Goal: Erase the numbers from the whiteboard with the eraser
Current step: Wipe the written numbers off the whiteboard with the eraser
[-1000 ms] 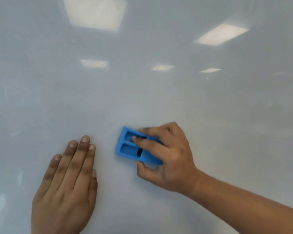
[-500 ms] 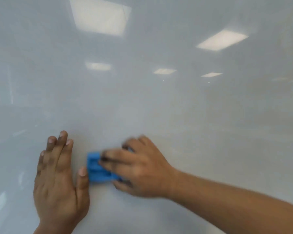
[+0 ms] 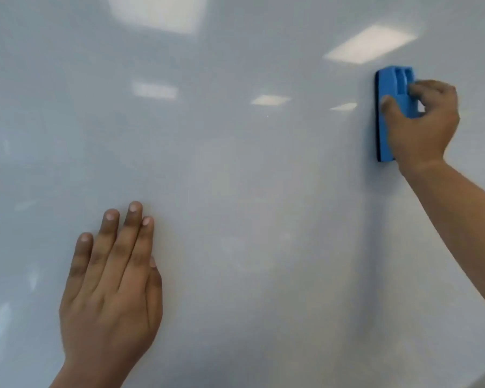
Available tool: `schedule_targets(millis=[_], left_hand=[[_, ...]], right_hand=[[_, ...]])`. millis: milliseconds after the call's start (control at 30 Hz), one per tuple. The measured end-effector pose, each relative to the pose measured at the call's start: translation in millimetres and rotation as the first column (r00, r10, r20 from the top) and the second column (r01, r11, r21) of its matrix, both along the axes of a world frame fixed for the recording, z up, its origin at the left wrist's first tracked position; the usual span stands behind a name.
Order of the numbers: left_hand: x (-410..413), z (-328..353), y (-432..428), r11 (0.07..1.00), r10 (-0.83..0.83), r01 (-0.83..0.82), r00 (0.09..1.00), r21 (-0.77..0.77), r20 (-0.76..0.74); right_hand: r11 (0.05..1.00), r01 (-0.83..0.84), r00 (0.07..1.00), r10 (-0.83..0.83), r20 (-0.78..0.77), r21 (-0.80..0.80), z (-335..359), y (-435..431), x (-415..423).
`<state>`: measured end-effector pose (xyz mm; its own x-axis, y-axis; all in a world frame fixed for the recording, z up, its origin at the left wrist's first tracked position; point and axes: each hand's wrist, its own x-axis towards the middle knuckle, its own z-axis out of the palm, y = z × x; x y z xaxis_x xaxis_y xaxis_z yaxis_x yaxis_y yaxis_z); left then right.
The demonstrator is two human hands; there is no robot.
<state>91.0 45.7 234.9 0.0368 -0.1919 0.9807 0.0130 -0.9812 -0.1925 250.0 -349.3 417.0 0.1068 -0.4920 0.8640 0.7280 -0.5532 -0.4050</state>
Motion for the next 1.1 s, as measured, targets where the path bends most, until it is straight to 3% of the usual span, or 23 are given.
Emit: schedule_targets(millis=[133,200,267,367,433,533,600,733,833,900,1033,1100], left_hand=[[0,-4,-3,0.999,0.014,-0.014,1.0,-0.028,-0.025],[0,-6,-4,0.999,0.016,-0.018,0.999,-0.036,-0.035],[-1,-8,-4,0.999,0.016,-0.018,0.999,-0.044,-0.044],[-2,-8,-4,0.999,0.022,-0.023,0.999,-0.041,-0.036],[-1,-8,-4,0.999,0.034,-0.035,0.999,-0.034,-0.033],[-1,-10,-5,0.998,0.052,-0.053,0.998,-0.032,-0.023],[-1,-11,-3,0.998,0.053,-0.054,0.998,-0.026,-0.032],[-1,-9,0,0.996,0.088,-0.088,0.996,-0.005,-0.01],[2,-8,-2,0.991,0.132,-0.133,0.991,0.008,0.028],[3,-8,-2,0.99,0.141,-0.142,0.989,0.017,0.035],[1,-7,-2,0.992,0.128,-0.128,0.992,0.01,0.01],[0,-5,-3,0.993,0.114,-0.114,0.993,0.003,-0.016]], right_hand=[[0.953,0.016,0.985,0.036,-0.166,0.301,-137,-8,2],[0.94,-0.03,0.976,0.1,-0.192,0.339,-201,24,-19],[0.954,-0.114,0.969,0.168,-0.179,0.276,-249,69,-47],[0.967,-0.249,0.961,0.254,-0.107,0.058,-285,134,-83],[0.937,-0.287,0.957,0.274,-0.093,-0.197,-296,165,-98],[0.746,-0.179,0.98,0.194,-0.048,-0.641,-312,193,-113],[0.631,-0.087,0.994,0.111,-0.021,-0.771,-318,196,-117],[0.689,-0.009,0.999,0.035,0.021,-0.725,-283,147,-100],[0.87,-0.001,1.0,0.012,0.018,-0.493,-220,104,-81],[0.935,0.022,0.999,-0.035,-0.029,-0.354,-162,88,-68],[0.974,0.069,0.998,-0.065,0.023,-0.215,-28,82,-46],[0.982,0.001,0.995,0.017,0.1,-0.187,28,109,-51]])
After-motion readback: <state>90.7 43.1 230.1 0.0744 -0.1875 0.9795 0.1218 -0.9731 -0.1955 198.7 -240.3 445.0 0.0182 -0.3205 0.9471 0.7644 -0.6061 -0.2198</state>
